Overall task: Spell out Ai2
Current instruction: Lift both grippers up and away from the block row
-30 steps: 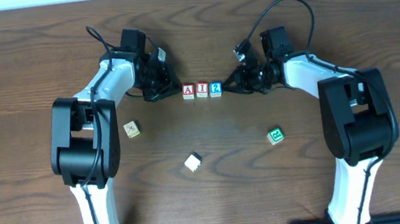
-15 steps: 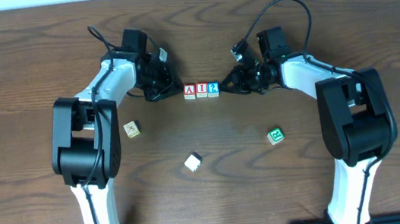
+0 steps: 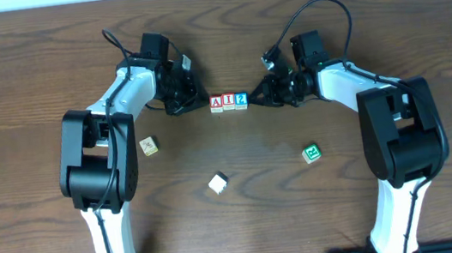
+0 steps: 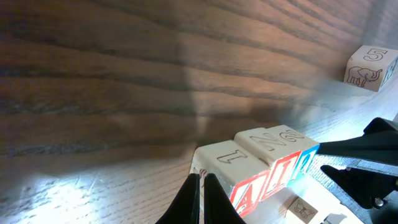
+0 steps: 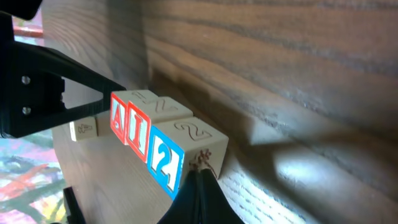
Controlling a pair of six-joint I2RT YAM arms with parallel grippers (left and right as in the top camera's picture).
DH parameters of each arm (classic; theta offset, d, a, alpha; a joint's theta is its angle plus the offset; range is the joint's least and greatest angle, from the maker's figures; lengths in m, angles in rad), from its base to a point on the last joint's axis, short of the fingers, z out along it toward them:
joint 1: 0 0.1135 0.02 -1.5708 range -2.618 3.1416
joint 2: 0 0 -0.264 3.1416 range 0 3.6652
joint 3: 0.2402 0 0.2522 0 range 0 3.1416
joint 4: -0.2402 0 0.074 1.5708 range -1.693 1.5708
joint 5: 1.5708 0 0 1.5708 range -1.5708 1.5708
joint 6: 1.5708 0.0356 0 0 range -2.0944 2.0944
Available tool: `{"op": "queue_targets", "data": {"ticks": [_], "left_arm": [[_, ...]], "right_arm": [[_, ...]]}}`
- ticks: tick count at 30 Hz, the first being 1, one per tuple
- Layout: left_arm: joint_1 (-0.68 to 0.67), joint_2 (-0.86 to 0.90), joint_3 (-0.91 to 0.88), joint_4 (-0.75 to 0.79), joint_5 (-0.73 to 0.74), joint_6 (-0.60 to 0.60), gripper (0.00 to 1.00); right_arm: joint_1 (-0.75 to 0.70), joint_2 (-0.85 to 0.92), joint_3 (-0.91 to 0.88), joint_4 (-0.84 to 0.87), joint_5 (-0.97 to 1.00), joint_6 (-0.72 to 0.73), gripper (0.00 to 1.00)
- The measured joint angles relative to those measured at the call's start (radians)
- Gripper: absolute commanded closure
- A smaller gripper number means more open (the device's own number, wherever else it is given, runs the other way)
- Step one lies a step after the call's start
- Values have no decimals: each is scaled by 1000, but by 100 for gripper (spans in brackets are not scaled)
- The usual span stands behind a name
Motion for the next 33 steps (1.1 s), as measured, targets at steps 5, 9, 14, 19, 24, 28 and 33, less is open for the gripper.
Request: {"op": "queue_targets", "data": {"ticks": [5, 9, 14, 19, 24, 28, 33], "left_arm": [[25, -3, 6, -97, -28, 39, 94], [35, -40, 33, -163, -82, 80, 94], [34, -239, 74, -198, -166, 127, 94], [34, -498, 93, -244, -253, 166, 94], [34, -753, 98, -291, -338, 214, 94], [34, -894, 101, -324, -378, 253, 94], [34, -979, 101, -356, -394, 273, 94]], "right_arm": [[-32, 0, 18, -145, 18, -23, 99], [-72, -5, 96, -317, 79, -82, 99], [-84, -121, 242, -536, 217, -181, 99], [-84, -394, 341, -637, 325, -243, 99], [-84, -671, 356, -721, 410, -264, 99], [-84, -814, 356, -785, 451, -271, 99], [-84, -939, 356, -846, 473, -275, 99]]}}
